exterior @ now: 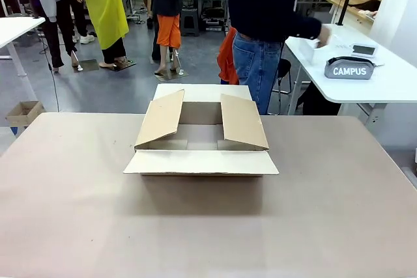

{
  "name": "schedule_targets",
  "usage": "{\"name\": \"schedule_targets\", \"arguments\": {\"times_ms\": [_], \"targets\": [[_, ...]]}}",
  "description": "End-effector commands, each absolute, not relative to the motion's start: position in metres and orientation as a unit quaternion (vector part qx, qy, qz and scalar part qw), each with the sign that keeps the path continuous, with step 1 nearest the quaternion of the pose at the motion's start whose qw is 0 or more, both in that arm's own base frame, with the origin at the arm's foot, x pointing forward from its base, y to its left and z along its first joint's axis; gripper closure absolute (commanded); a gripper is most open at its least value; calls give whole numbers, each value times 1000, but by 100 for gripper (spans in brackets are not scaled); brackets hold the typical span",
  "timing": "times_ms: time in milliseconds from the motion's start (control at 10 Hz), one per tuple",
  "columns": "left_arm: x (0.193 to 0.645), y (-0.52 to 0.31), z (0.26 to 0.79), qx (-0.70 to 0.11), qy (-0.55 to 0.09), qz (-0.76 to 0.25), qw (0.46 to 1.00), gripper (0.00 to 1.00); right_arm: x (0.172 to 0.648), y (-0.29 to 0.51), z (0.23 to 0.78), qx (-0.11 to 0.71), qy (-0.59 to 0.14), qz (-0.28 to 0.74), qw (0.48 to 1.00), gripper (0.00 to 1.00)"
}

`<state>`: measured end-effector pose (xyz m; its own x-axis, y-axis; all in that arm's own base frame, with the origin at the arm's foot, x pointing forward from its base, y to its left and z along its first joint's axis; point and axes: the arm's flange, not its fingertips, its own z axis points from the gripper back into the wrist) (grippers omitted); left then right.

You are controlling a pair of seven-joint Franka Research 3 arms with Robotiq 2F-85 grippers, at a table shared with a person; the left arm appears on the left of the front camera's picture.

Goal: Pack the gift set into the box.
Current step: Place both hands on the side flaps of the Package Box and spread them outward.

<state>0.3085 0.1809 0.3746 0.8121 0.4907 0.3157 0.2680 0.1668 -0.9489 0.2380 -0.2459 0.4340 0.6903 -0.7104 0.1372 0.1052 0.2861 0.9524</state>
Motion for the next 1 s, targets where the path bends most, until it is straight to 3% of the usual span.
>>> {"name": "schedule_targets", "arguments": {"times_ms": [0, 400, 500, 700, 900], "targets": [[303, 171, 420, -601, -315, 12, 735, 0, 250, -220, 454, 514, -270, -219, 784, 0], [313, 170, 411, -610, -292, 21, 736, 0, 251, -223, 444, 521, -260, -241, 776, 0], [317, 155, 426, -577, -284, 5, 766, 0, 263, -199, 457, 471, -269, -219, 811, 0], [351, 77, 481, -491, -246, -77, 832, 0, 312, -94, 498, 383, -276, -127, 872, 0], [384, -17, 514, -429, -167, -160, 873, 0, 353, 24, 500, 313, -241, -45, 918, 0]]}}
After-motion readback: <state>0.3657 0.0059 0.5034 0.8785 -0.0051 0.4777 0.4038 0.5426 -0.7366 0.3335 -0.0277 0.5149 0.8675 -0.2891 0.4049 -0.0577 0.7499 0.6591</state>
